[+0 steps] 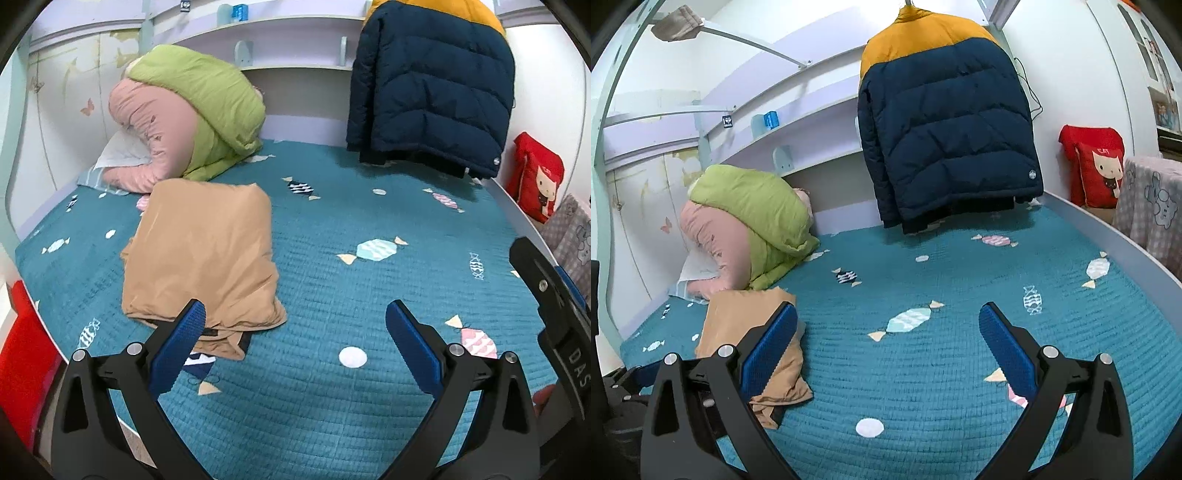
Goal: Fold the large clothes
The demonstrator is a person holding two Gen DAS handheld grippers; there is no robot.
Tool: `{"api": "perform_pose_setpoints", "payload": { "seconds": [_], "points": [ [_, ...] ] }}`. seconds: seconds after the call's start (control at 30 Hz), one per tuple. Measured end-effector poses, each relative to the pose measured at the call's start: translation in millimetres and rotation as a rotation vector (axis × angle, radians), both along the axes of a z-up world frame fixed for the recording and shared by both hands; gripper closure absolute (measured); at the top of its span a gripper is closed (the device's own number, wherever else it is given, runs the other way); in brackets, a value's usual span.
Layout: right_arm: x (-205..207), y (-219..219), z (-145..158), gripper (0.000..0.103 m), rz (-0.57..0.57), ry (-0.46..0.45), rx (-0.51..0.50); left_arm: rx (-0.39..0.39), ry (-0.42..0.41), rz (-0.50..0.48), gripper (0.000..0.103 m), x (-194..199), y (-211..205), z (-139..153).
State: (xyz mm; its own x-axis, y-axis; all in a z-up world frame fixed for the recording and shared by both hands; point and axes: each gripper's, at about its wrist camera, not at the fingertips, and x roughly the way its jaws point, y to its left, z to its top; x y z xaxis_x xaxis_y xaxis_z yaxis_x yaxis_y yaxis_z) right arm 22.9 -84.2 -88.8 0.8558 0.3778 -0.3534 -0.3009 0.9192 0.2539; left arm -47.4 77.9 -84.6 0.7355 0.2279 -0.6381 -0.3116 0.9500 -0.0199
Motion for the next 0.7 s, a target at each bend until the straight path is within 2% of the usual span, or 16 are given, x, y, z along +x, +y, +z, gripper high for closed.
{"api": "perform_pose_setpoints", "payload": {
  "seconds": [0.17, 0.33, 0.57, 0.7],
  "points": [
    [0, 2, -7, 0.007, -0.004, 0.014, -0.029, -0.039, 0.028, 0.016, 0.005, 1, 8, -7],
    [-2, 7, -9, 0.007, -0.007, 0.005, -0.067, -0.012, 0.042, 0.018, 0.005, 6, 6, -6],
    [0, 8, -8, 0.007, 0.0, 0.007, -0.059, 0.02, 0.045, 0.015, 0.005, 9, 1, -5],
    [4, 10, -13, 0.007, 0.002, 0.042, -0.056, -0.009, 0.078, 0.022, 0.005, 12, 7, -10]
  ]
}}
